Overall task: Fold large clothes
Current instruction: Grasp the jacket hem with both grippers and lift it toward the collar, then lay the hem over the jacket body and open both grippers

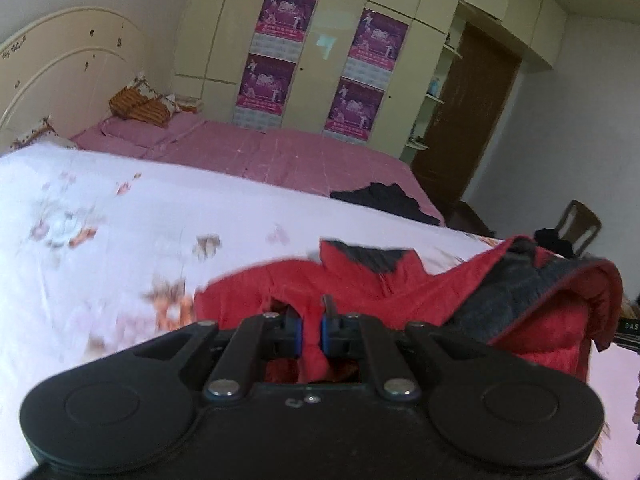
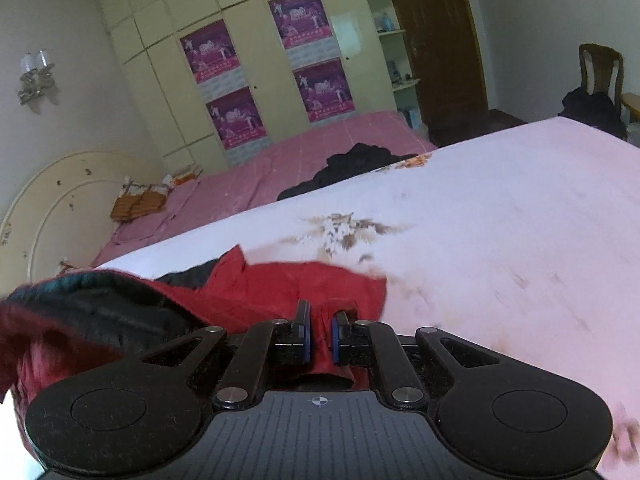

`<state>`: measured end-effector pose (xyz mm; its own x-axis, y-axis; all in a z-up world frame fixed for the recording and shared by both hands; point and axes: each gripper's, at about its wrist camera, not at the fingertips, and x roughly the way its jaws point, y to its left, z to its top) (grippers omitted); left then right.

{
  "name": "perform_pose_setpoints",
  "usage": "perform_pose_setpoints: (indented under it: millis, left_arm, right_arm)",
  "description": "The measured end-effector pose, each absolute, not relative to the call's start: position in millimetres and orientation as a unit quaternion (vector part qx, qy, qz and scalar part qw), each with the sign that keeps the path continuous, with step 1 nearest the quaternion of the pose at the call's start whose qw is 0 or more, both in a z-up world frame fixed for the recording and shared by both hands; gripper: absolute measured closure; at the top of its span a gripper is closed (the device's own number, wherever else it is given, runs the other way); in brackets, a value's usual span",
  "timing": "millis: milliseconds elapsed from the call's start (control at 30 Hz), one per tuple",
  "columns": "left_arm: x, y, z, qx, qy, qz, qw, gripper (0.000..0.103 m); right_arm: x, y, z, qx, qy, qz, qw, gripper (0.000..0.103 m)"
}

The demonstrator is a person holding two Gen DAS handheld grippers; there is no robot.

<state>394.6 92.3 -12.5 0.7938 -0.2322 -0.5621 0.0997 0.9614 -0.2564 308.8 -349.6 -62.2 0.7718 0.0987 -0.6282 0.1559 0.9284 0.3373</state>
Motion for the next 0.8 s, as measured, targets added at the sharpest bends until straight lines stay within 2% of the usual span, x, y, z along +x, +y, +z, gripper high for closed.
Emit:
perform_pose_setpoints:
  millis: [433,633,800]
  left_arm:
    - [510,80,-53,-0.086,0.344,-0.024,0.935,0.095]
    - [538,76,-75,-0.069,0.365,-0.004,0.929,0.091]
    - [552,75,-85,-0.067,0.366,0.009,0.928,0.09]
  right_arm:
    - [444,-356,-125,0.181,0.386,-0.038,0.904,0.094]
    - [470,-365,-159,0.199,0.416,-0.05,0.886,0.094]
    - [481,-365,-165,0.2,0.42,-0.051,0.884,0.094]
